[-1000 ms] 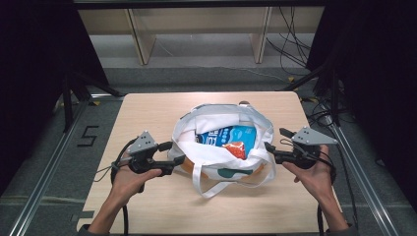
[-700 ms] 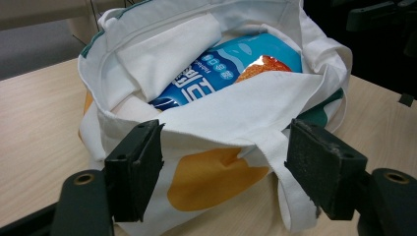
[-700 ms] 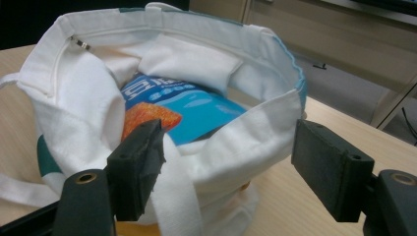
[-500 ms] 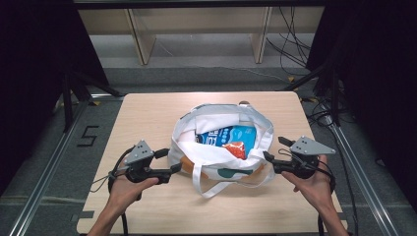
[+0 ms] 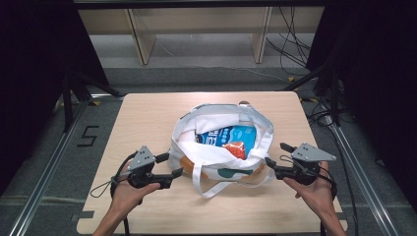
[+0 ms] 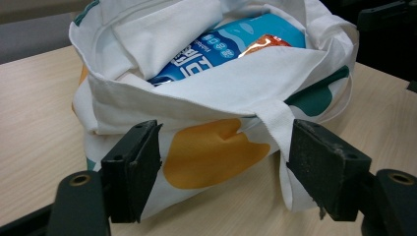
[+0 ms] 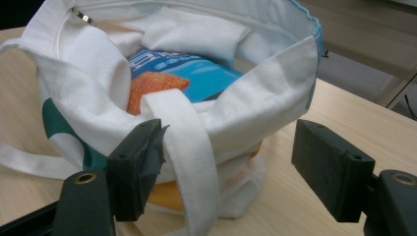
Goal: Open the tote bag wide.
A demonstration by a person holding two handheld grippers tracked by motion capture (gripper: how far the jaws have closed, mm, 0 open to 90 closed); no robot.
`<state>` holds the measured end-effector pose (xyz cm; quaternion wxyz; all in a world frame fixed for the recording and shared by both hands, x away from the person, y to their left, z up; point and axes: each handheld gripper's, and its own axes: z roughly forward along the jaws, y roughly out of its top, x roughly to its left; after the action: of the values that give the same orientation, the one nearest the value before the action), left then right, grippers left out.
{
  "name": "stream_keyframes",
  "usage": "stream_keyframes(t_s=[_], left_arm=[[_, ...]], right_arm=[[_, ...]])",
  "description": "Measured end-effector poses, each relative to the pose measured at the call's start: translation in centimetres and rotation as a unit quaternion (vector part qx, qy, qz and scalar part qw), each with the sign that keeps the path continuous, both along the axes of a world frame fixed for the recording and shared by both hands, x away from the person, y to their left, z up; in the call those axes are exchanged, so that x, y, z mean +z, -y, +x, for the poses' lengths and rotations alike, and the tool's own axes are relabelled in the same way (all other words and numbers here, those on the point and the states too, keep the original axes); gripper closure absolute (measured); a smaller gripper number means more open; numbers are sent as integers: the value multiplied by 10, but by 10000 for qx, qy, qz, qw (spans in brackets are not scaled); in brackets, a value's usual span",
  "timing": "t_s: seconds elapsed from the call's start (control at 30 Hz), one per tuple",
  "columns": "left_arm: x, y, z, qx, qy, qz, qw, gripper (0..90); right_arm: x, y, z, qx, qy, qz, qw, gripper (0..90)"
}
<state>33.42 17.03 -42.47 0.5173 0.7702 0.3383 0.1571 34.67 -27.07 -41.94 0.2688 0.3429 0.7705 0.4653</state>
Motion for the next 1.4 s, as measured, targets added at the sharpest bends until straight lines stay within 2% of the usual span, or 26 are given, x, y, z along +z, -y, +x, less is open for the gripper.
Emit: stream_keyframes(t_s=[0.03,0.07,0.1,0.13,0.17,0.23,0.27,0.3,0.33,0.37,0.4,0.5,0.57,0.6,0.67,0.77,0.8,0.87,0.97,1.0,1.03,1.07,1.1,1.17,1.27,1.4], left_arm=[[0,-1,0,-90,101,65,9999,272],[-1,-1,-1,-115,106,40,9999,269],[-1,-1,-3,-103,126,76,9998,267],[-1,-1,-4,-74,119,70,9999,267],[-1,-2,-4,-100,161,28,9998,266],[-2,-1,-7,11,92,-28,10000,259],[-3,-1,-8,-18,81,-21,10000,256],[-4,-1,-9,-3,94,-23,10000,255],[-5,-1,-10,-38,74,-47,10000,255],[-7,-1,-11,-53,67,-29,10000,248],[-8,-2,-13,-39,62,8,10000,246],[-12,-2,-17,-32,34,20,10000,244],[-18,-2,-21,-7,19,27,10000,242],[-21,-3,-22,-40,37,62,10000,242],[-27,-4,-25,-4,41,181,9998,242],[-33,-8,-26,-5,7,203,9998,242],[-36,-8,-28,37,-59,64,10000,242],[-39,-7,-32,51,-125,82,9999,242],[-43,-5,-36,-54,-99,199,9997,239],[-44,-5,-37,-89,-96,225,9997,237],[-45,-3,-40,-23,-179,162,9997,235],[-45,-4,-41,-68,-112,236,9996,234],[-46,-5,-41,-120,-48,300,9995,234],[-48,-7,-44,-72,-31,324,9994,233],[-52,-8,-48,16,-168,228,9996,231],[-56,-10,-50,23,-214,407,9989,229]], right_arm=[[0,1,-1,-6,-58,-36,10000,288],[0,4,0,59,100,-109,9999,287],[-1,3,-3,8,-76,-46,10000,287],[-1,4,-4,-16,-106,-34,9999,286],[-2,6,-3,2,-74,-29,10000,286],[-4,8,-4,-18,32,-50,10000,286],[-5,8,-7,-59,-165,21,9998,286],[-7,8,-8,-97,-187,41,9998,286],[-7,11,-6,-29,52,-70,10000,286],[-8,10,-11,-110,-201,30,9997,286],[-9,11,-11,-107,-78,28,9999,285],[-12,13,-17,-139,-300,154,9993,283],[-16,16,-17,-83,-171,118,9997,282],[-17,15,-21,-166,-360,201,9990,281],[-22,17,-22,-128,-283,140,9994,281],[-31,16,-27,-93,-450,194,9988,281],[-33,16,-29,-94,-501,208,9985,281],[-37,15,-33,-76,-604,257,9978,278],[-45,13,-38,33,-659,267,9975,274],[-46,12,-39,93,-568,161,9982,274],[-48,9,-40,159,-683,213,9973,274],[-49,9,-41,203,-615,116,9978,272],[-52,6,-44,219,-681,220,9972,269],[-57,4,-51,313,-812,116,9961,269],[-65,0,-59,507,-957,-94,9941,269],[-70,0,-62,635,-1028,-194,9925,269]])
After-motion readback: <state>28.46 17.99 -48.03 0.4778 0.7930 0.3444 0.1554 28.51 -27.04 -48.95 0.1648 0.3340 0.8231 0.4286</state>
